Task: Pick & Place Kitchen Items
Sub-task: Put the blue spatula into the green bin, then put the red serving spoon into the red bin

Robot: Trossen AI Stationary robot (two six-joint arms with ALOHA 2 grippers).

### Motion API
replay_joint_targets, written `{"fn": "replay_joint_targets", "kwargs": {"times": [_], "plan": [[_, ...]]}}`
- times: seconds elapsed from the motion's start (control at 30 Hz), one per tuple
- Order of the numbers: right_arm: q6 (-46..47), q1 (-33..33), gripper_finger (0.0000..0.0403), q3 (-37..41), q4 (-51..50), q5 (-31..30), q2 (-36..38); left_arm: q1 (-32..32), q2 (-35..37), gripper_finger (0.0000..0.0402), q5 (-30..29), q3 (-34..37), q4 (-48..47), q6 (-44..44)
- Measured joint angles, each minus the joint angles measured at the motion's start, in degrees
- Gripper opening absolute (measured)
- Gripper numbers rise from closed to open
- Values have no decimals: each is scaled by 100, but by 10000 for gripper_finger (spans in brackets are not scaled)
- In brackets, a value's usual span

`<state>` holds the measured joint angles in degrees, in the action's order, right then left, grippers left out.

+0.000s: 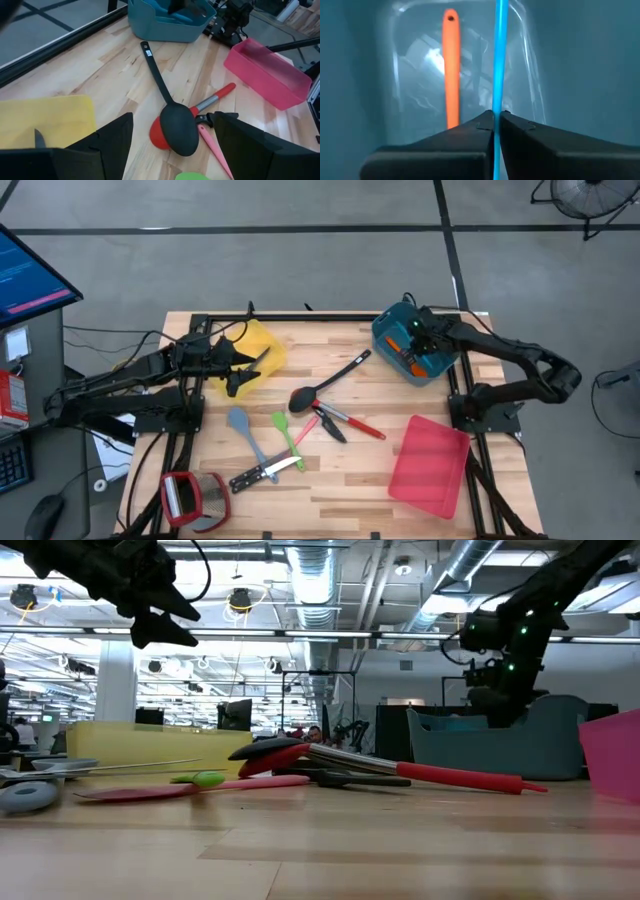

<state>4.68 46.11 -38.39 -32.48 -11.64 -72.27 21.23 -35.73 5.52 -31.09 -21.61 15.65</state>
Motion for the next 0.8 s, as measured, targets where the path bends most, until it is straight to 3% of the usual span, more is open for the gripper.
{"fn": "replay_joint_targets", "kwargs": {"times": [0.33,0.63,0.8], "plan": [[-15,125,22,0,207,-9,-617,0,0,257,0,0,15,110],[468,92,96,-179,209,32,-532,0,0,257,-2,0,26,113],[440,-33,156,-755,-74,644,-155,0,0,257,-140,0,28,113]]}}
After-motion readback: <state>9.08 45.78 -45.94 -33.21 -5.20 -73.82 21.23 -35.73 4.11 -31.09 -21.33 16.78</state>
